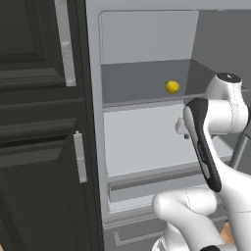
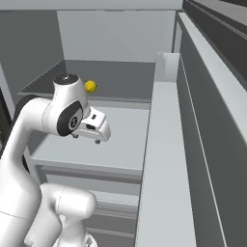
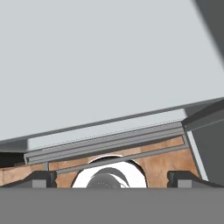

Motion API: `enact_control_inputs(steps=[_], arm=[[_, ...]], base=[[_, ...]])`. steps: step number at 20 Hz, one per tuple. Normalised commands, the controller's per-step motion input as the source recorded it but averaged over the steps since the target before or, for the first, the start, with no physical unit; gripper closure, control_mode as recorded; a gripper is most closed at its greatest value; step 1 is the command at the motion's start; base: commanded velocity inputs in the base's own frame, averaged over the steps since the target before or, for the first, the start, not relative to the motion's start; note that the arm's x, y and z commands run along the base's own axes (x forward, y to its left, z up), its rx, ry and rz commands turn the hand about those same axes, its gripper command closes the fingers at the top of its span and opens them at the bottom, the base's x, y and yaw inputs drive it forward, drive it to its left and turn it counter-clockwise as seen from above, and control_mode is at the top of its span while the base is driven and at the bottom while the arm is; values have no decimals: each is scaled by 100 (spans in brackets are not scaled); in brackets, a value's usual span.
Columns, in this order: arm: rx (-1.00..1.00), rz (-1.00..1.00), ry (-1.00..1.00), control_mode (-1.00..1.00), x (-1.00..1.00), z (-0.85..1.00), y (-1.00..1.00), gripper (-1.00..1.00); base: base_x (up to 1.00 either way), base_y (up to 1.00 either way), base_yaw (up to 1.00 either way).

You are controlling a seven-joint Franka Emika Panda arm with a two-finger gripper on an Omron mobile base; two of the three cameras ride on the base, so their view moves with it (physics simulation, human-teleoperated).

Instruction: Retrieve a lemon from the fridge and place it on the cutting board with the fish.

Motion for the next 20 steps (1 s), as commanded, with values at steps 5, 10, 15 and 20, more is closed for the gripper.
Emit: enact_control_inputs(steps=[5, 10, 15, 20], arm=[[0, 0, 0, 100, 0, 0, 0, -100], [-11, 9, -29, -100, -29, 41, 27, -100], [-19, 7, -26, -100, -13, 76, 24, -100], [-13, 5, -24, -100, -9, 92, 3, -100]], base=[[-14, 13, 6], [0, 0, 0], [0, 0, 0], [0, 0, 0]])
